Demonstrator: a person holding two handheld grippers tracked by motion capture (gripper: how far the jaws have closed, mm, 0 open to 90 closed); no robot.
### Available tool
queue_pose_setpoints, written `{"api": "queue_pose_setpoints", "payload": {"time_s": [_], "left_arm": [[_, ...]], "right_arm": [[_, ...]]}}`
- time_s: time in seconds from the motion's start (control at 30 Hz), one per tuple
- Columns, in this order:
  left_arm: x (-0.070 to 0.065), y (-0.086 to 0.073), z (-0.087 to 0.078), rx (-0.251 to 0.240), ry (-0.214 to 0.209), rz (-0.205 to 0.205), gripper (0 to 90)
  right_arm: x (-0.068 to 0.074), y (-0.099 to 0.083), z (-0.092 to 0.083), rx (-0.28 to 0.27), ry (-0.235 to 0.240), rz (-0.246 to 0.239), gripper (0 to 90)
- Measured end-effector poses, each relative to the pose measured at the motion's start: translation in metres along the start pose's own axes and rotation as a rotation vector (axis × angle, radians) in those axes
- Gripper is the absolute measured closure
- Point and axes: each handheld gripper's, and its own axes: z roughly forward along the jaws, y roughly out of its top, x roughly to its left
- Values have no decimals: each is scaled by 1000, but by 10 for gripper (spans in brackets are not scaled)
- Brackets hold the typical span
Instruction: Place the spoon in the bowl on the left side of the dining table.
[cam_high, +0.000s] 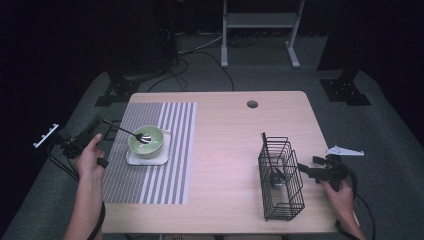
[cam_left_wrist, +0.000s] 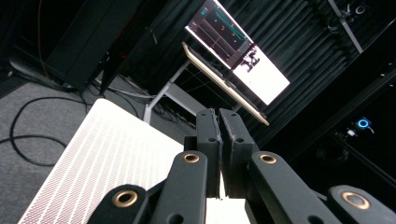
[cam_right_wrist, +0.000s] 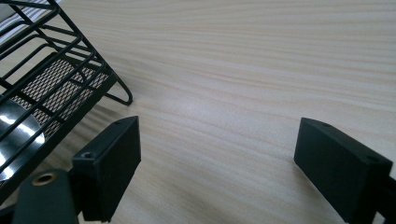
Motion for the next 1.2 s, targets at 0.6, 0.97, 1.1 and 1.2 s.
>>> {"api": "queue_pose_setpoints", "payload": {"time_s": [0.6, 0.97, 1.1, 1.2], "left_arm": [[18, -4, 4, 7, 90, -8, 876], [24, -17, 9, 33, 103, -6, 876], [28, -24, 11, 42, 111, -22, 877], [29, -27, 12, 47, 113, -25, 877]], "right_arm": [[0, 0, 0, 0, 0, 1, 136], [0, 0, 0, 1, -2, 0, 137], [0, 0, 0, 1, -3, 0, 137], [0, 0, 0, 1, -2, 0, 137]]}}
